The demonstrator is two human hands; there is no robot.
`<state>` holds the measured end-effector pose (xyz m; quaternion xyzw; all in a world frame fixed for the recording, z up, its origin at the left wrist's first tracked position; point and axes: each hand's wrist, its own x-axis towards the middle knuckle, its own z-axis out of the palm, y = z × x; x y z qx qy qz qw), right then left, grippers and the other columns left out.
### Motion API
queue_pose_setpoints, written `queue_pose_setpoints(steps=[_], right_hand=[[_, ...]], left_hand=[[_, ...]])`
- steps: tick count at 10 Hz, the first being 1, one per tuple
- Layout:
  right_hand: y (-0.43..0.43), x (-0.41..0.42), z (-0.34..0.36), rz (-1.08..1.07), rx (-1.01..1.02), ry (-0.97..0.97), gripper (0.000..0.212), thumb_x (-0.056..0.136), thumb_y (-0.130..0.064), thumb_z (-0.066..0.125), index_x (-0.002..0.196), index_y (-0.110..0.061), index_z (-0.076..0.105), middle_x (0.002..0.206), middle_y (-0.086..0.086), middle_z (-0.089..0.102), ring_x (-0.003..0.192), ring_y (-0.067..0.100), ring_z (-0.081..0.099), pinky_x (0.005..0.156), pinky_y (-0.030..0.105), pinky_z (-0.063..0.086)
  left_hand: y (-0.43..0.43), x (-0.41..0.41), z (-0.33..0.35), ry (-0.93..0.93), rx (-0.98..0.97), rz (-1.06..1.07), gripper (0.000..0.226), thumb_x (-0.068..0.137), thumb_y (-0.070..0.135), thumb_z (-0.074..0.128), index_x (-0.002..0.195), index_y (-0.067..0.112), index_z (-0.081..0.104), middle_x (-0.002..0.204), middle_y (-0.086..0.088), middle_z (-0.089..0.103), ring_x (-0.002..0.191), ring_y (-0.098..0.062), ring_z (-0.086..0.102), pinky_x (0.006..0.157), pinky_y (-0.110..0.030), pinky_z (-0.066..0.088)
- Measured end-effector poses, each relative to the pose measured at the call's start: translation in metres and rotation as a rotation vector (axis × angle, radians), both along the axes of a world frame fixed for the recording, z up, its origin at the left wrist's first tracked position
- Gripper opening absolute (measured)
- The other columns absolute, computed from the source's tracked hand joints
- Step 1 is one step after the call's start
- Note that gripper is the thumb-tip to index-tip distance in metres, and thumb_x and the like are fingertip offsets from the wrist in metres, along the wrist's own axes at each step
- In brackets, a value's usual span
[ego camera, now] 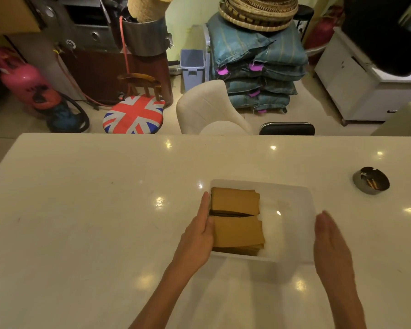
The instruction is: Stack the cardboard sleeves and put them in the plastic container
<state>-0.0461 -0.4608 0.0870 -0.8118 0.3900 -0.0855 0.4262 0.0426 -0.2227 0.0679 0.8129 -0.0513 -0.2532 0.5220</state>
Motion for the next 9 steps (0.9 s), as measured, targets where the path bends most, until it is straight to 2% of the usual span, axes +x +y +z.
queue_pose_setpoints(steps=[1,2,3,4,5,6,7,8,9], right_hand=[[0.022,-0.012,-0.014,0.027,0.260,-0.048,0.057,0.098,-0.056,0.025,0.148,-0.032,0.038,0.150,-0.008,0.044,0.138,0.018,0.041,0.116,0.040,0.030],[0.053,-0.003,-0.017,0.068,0.316,-0.116,0.051,0.101,-0.051,0.027,0.148,-0.035,0.038,0.149,-0.014,0.043,0.137,0.008,0.039,0.114,0.031,0.028],[0.080,0.015,-0.015,0.138,0.368,-0.115,0.056,0.099,-0.054,0.025,0.151,-0.034,0.033,0.152,-0.017,0.037,0.138,0.002,0.035,0.116,0.028,0.024],[0.102,0.026,-0.010,0.217,0.404,-0.094,0.055,0.100,-0.054,0.024,0.153,-0.038,0.025,0.147,-0.027,0.031,0.133,-0.006,0.028,0.110,0.019,0.019],[0.118,0.029,-0.011,0.261,0.389,-0.072,0.054,0.100,-0.053,0.024,0.153,-0.042,0.019,0.145,-0.026,0.031,0.135,-0.001,0.030,0.108,0.019,0.018],[0.120,0.029,-0.012,0.244,0.376,-0.078,0.053,0.101,-0.052,0.024,0.153,-0.043,0.017,0.154,-0.020,0.029,0.143,0.007,0.030,0.109,0.020,0.018],[0.121,0.025,-0.011,0.239,0.391,-0.096,0.053,0.101,-0.052,0.024,0.153,-0.044,0.017,0.146,-0.026,0.031,0.142,0.006,0.030,0.109,0.021,0.020],[0.124,0.022,-0.011,0.229,0.362,-0.094,0.052,0.102,-0.051,0.024,0.153,-0.044,0.017,0.148,-0.025,0.032,0.142,0.007,0.031,0.107,0.021,0.020],[0.123,0.020,-0.011,0.237,0.336,-0.114,0.053,0.101,-0.053,0.025,0.152,-0.045,0.016,0.156,-0.021,0.028,0.145,0.008,0.028,0.110,0.022,0.019]], left_hand=[[0.023,-0.001,0.000,-0.009,-0.006,0.056,0.051,0.106,0.041,0.024,0.149,0.056,0.001,0.144,0.021,0.034,0.129,-0.007,0.043,0.107,-0.027,0.037],[0.057,0.000,0.001,-0.033,0.003,0.129,0.050,0.106,0.041,0.027,0.150,0.053,0.007,0.147,0.027,0.023,0.134,-0.002,0.030,0.114,-0.029,0.026],[0.090,0.003,0.002,-0.063,0.029,0.183,0.052,0.105,0.041,0.028,0.153,0.045,0.009,0.148,0.027,0.020,0.135,0.001,0.024,0.114,-0.027,0.021],[0.118,0.008,0.001,-0.079,0.058,0.235,0.052,0.105,0.038,0.028,0.153,0.042,0.010,0.149,0.024,0.021,0.136,-0.001,0.023,0.117,-0.031,0.019],[0.131,0.009,-0.001,-0.085,0.058,0.265,0.050,0.107,0.034,0.028,0.153,0.044,0.011,0.148,0.025,0.021,0.136,-0.001,0.022,0.116,-0.029,0.018],[0.130,0.009,-0.001,-0.088,0.053,0.273,0.050,0.107,0.036,0.027,0.152,0.047,0.010,0.145,0.024,0.024,0.134,-0.001,0.025,0.114,-0.030,0.021],[0.126,0.009,0.000,-0.091,0.028,0.304,0.048,0.107,0.033,0.029,0.152,0.045,0.015,0.148,0.019,0.030,0.138,-0.006,0.029,0.113,-0.030,0.025],[0.123,0.011,0.003,-0.109,0.040,0.307,0.048,0.107,0.034,0.028,0.153,0.044,0.016,0.150,0.018,0.031,0.142,-0.012,0.031,0.109,-0.027,0.025],[0.121,0.007,0.005,-0.103,0.065,0.283,0.050,0.105,0.044,0.027,0.152,0.047,0.011,0.148,0.021,0.029,0.143,-0.015,0.031,0.111,-0.030,0.026]])
